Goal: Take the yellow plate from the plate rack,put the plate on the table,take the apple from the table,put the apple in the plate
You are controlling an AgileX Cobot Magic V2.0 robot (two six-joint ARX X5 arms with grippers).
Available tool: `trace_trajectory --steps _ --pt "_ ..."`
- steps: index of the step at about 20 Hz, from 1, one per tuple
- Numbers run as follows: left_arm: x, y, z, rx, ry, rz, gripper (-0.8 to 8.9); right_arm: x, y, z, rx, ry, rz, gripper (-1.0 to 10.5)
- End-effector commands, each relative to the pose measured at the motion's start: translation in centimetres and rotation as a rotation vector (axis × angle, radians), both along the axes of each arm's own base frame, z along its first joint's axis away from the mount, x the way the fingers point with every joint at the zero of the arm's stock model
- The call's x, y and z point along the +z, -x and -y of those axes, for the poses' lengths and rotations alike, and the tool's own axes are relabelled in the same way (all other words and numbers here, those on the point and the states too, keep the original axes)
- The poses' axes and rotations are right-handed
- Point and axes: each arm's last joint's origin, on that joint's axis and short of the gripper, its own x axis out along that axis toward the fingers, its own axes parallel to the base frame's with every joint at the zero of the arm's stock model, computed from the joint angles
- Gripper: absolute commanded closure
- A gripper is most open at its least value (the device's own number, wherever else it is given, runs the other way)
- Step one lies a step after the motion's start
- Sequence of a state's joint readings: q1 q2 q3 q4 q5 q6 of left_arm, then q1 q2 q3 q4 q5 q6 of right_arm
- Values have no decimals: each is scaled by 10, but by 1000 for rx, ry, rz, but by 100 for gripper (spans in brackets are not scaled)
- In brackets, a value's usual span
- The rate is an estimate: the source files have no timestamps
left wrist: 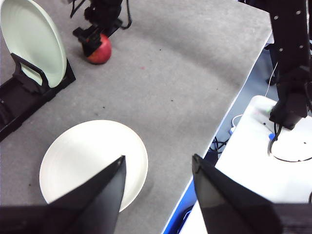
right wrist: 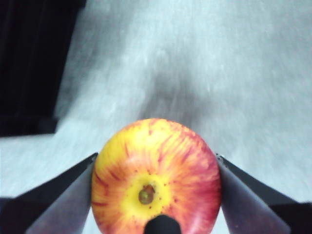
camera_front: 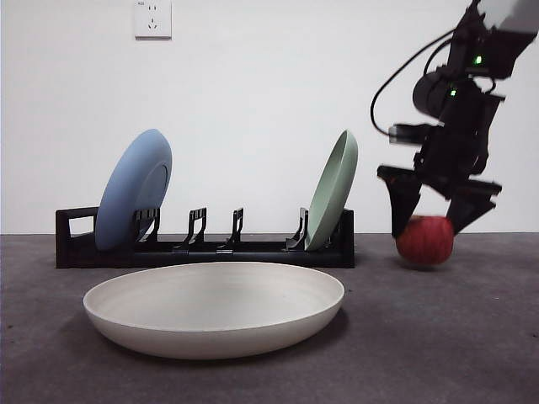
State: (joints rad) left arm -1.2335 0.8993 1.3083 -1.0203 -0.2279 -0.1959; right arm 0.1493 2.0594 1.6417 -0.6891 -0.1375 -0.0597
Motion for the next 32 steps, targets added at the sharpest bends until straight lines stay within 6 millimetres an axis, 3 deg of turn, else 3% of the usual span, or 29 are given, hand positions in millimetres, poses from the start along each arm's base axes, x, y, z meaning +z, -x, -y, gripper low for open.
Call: trace_trajectory --steps 1,4,6,8,10,14,18,25,32 --pt "-3 0 0 2 -13 -15 585 48 17 2 -2 -18 101 958" --pt "-4 3 0 -69 -18 -55 585 106 53 -2 35 -56 188 958" --pt "-4 4 0 -121 -19 -70 585 135 80 -16 129 -126 216 958" --pt "-4 6 0 -158 -11 -93 585 148 101 -42 253 -165 225 959" --pt "-4 7 -1 -191 -7 -115 585 147 114 -71 364 -162 206 959" --pt "-7 9 -6 -213 -41 -132 586 118 131 -128 543 -151 158 959" --pt "-10 11 -10 -211 -81 -152 586 71 147 -160 630 -153 120 959" --pt "-12 12 -12 -207 -109 -167 586 6 166 -185 668 -113 59 959" --pt "-13 12 -12 -203 -109 -172 586 -27 176 -201 676 9 25 958"
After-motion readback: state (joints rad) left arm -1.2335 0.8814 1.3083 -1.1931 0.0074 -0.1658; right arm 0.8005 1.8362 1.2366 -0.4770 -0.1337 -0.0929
